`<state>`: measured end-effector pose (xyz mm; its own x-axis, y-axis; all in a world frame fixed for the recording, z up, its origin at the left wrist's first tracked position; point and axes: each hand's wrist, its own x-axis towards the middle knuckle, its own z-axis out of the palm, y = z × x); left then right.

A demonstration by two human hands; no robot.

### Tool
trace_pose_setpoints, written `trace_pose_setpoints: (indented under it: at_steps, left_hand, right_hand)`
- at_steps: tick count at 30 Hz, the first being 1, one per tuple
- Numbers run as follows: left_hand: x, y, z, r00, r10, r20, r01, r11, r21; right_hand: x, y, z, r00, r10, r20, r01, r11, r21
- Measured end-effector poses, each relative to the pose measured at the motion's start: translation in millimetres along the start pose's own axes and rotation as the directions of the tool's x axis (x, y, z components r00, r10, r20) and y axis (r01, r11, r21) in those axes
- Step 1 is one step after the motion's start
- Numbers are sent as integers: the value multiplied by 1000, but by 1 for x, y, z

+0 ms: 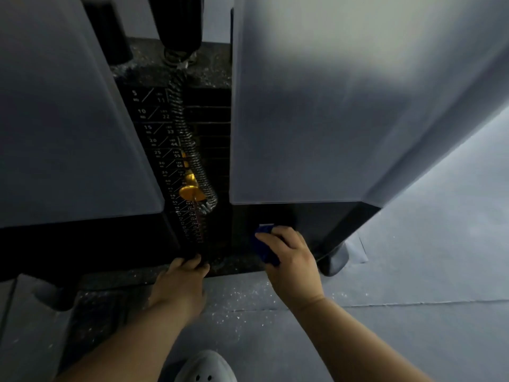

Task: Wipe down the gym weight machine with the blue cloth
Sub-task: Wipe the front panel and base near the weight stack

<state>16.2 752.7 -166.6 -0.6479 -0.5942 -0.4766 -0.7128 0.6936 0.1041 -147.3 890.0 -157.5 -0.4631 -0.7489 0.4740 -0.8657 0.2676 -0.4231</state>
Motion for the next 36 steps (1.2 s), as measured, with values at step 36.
trace_pose_setpoints:
  at_steps: [36]
  left_hand:
    - [-1,-6,8,998,-3,-59,4,1000,2]
  right_hand:
    - [-24,-13,72,929,-121,350,135,991,-15]
